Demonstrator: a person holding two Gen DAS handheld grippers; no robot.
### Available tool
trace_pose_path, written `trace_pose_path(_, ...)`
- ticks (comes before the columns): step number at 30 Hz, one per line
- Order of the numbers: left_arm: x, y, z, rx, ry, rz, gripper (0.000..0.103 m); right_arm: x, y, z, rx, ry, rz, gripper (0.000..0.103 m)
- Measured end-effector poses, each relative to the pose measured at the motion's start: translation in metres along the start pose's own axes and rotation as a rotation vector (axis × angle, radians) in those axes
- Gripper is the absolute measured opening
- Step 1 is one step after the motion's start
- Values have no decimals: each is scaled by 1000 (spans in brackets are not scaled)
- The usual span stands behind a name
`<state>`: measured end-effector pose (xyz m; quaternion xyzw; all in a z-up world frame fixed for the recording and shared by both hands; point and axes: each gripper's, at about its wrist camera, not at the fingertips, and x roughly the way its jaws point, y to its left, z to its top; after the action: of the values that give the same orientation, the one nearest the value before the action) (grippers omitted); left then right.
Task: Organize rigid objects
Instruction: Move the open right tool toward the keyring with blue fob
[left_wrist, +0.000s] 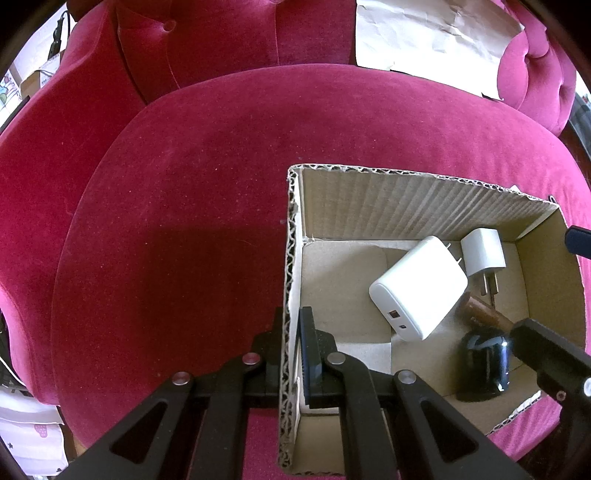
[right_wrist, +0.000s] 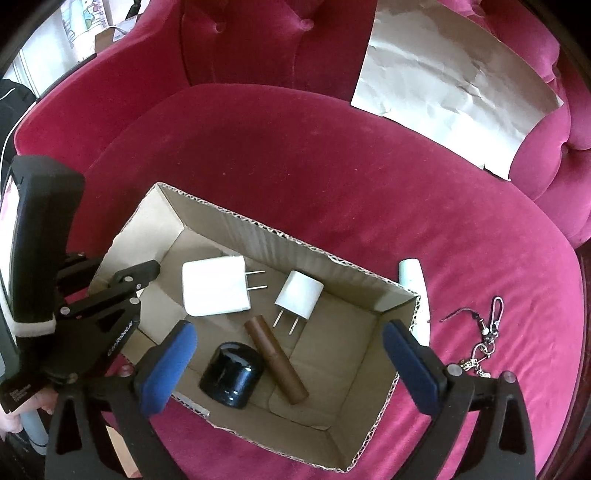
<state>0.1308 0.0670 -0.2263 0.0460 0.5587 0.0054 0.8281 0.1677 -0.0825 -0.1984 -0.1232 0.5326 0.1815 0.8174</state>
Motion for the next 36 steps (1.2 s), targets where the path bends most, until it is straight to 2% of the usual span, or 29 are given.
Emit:
trace_pose_path(20, 0, -1, 1, 1, 1, 2, 6, -25, -21, 5, 51, -53, -38, 103)
trace_pose_path(36, 0, -1, 1, 0, 1, 3, 6, -39, -84, 10, 193, -71, -136, 103)
